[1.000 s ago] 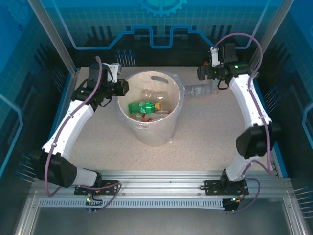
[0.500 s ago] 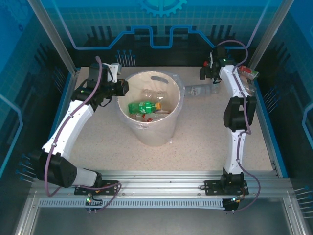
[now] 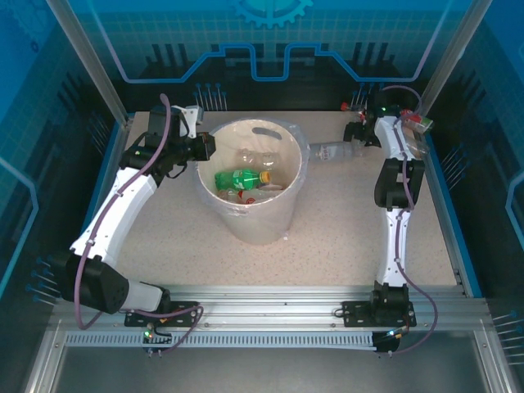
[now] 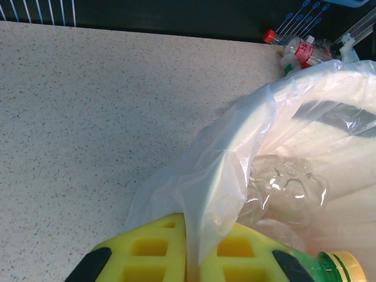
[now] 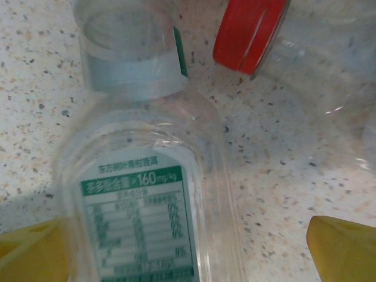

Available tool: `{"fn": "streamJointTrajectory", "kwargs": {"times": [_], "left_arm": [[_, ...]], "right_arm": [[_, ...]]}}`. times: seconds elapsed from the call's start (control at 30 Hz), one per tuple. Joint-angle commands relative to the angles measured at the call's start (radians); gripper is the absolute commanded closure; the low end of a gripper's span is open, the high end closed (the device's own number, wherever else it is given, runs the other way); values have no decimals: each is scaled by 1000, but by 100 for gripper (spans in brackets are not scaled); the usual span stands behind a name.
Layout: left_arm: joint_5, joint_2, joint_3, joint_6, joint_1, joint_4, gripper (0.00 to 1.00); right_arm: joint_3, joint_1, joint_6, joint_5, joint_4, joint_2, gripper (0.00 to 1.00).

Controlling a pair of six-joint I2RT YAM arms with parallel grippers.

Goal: Put the plastic bottles in the bin

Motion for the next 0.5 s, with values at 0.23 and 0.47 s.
{"fn": "streamJointTrajectory", "kwargs": {"times": [0.23,0.47], "left_arm": [[43,2,-15,-54,-20,-5,100],[44,7,-15,-52,-20,-7,100]], "right_arm": [[64,-8,39,-59,-23,73,9],[38,-9,38,-59,-11,48,23]]}}
